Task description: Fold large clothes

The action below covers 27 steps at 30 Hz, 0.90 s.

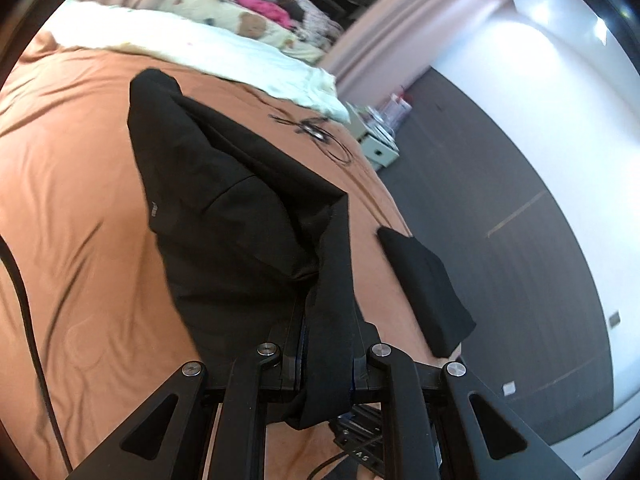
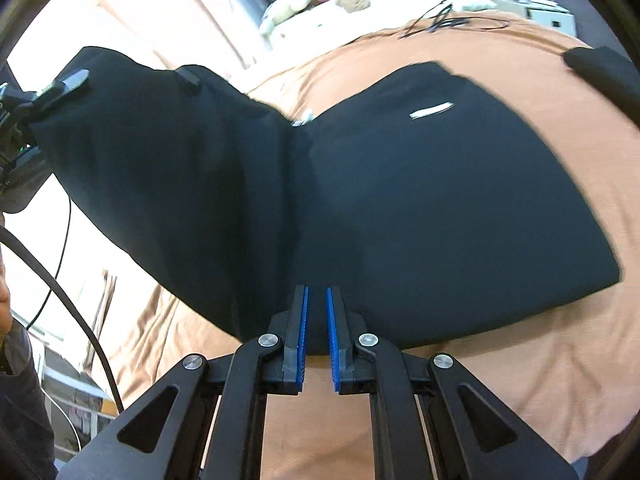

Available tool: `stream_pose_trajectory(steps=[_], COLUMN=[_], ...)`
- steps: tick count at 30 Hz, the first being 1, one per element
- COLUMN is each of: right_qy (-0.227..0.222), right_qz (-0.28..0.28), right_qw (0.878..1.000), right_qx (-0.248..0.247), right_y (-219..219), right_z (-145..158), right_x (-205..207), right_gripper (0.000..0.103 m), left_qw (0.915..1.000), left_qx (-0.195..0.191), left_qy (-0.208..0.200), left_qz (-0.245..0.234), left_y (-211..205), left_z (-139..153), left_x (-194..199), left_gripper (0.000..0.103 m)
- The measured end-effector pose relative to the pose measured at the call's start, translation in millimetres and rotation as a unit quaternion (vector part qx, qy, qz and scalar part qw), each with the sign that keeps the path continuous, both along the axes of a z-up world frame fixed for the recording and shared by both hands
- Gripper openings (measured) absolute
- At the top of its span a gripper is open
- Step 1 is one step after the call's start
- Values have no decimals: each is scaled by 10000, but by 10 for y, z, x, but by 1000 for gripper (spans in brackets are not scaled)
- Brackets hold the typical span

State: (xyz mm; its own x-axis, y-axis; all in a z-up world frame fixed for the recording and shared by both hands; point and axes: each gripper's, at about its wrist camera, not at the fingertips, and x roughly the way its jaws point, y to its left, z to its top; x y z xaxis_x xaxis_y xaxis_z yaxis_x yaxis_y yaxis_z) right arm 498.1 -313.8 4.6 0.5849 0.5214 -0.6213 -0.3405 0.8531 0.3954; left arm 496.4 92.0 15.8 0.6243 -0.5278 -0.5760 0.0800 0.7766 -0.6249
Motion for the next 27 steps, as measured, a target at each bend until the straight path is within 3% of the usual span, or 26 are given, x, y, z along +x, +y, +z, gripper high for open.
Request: stream_pose_trajectory(steps=[12, 13, 15, 16, 17, 21, 22, 26, 27], right_qy=[-3, -19, -39, -74, -120, -101, -84, -75, -95], right_qz=[-463, -512, -622, -733, -827, -1153, -1216, -1232, -1193], right_qw=[9977, 9974, 9965, 9955, 9946, 9900, 9889, 9865, 9863], right_qx=[485, 497, 551, 591, 619, 802, 849, 1079, 1135], right_y=[-853, -937, -1074, -1170, -1239, -1533, -1598, -1696, -1700], right_z=[-48, -53, -53, -59, -63, -109, -131, -133, -122], right_x=[-187, -226, -291, -332, -366, -489, -533, -634, -655], right_gripper=[8, 13, 37, 58, 68, 68, 68, 68, 68], left_qw=[9956, 9944, 9910, 9895, 9879, 9802, 9783, 9760, 9760], left_qx=[429, 481, 714, 824, 905, 1154, 1217, 972, 889], left_qy=[296, 394, 517, 551, 613, 886, 926, 758, 703], left_qz=[-778, -860, -1005, -1050, -1097, -1342, -1398, -1793, -1862], left_y=[-1037, -1145, -1375, -1473, -1556, -1827, -1888, -2081, -2068], left_z=[-180, -241, -357, -399, -455, -694, -725, -661, -636], left_x=[533, 553, 652, 699, 751, 837, 867, 774, 743], left_gripper=[15, 15, 15, 15, 15, 15, 20, 59, 62])
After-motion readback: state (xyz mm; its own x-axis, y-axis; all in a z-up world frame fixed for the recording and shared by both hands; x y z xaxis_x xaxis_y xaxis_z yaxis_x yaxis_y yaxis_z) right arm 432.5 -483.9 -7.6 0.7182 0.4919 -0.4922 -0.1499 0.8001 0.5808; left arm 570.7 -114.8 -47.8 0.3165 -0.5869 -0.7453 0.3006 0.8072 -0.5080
